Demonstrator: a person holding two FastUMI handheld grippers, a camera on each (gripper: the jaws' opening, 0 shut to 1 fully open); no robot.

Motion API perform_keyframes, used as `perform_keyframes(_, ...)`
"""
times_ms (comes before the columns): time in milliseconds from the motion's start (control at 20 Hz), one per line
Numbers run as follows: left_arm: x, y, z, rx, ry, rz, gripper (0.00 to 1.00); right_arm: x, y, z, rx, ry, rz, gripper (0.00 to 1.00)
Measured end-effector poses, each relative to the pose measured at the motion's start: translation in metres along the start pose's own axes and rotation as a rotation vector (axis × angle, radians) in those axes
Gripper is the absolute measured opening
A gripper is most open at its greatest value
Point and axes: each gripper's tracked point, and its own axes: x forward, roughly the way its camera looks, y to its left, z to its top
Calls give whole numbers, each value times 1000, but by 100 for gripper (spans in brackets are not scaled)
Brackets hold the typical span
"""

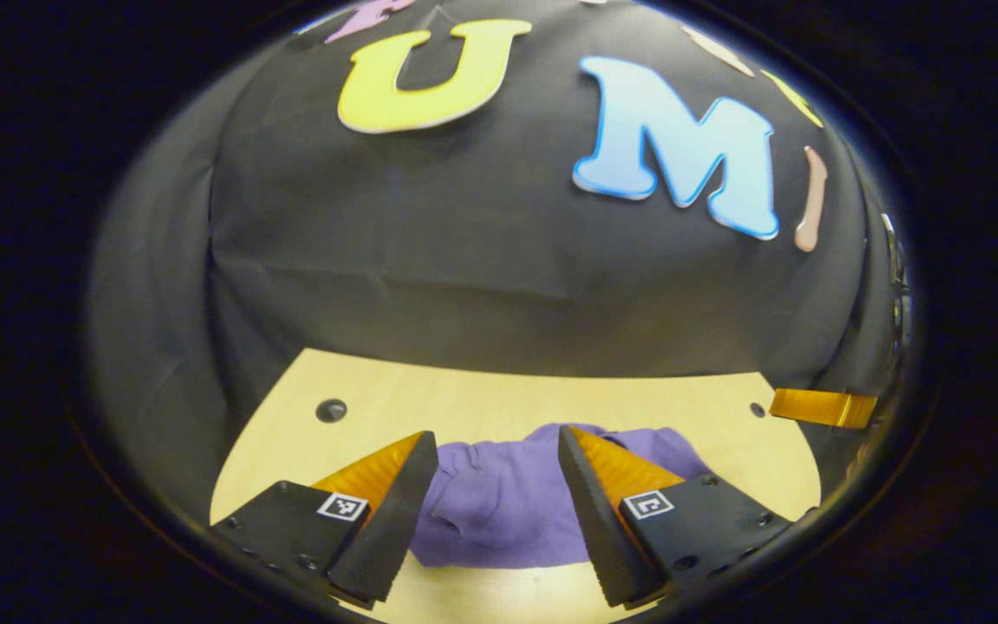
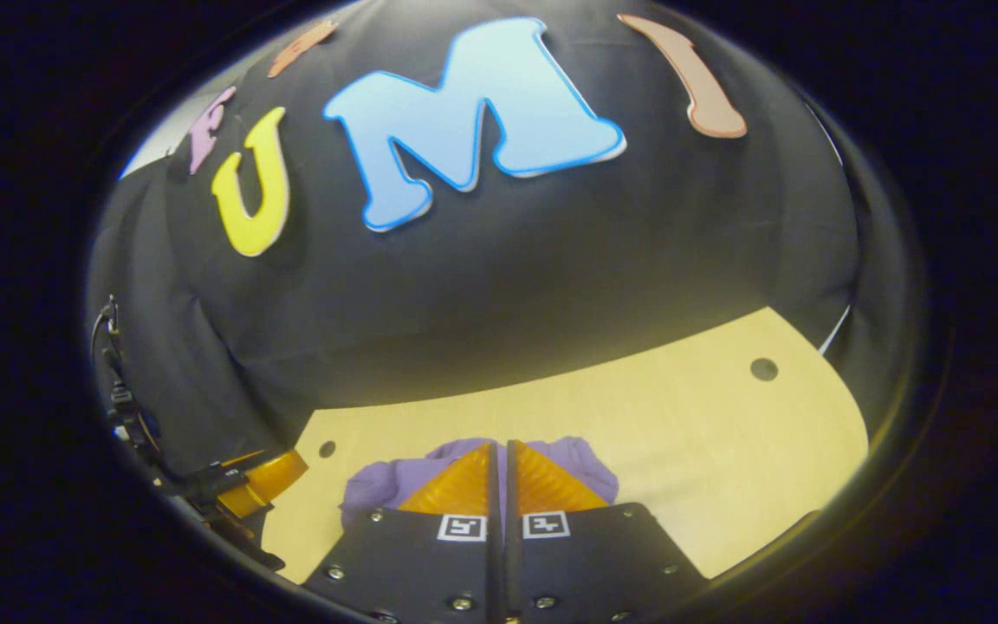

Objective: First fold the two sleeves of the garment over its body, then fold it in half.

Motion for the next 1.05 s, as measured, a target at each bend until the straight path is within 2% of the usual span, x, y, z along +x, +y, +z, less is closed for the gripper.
perform_keyframes(150,-73,-17,40,31,-136,-22,92,-64,22,25,-32,-109,26,1)
perform_keyframes(350,-167,-32,69,57,-289,-39,88,-146,42,41,-69,-230,38,1)
perform_keyframes(600,-237,-44,58,63,-344,-33,87,-211,55,28,-86,-320,39,0)
perform_keyframes(700,-253,-44,50,65,-349,-28,87,-224,57,21,-83,-335,33,0)
perform_keyframes(850,-265,-42,43,88,-344,-26,87,-219,50,2,-83,-342,1,0)
perform_keyframes(1050,-266,-42,54,98,-363,-36,87,-225,48,0,-72,-358,-24,0)
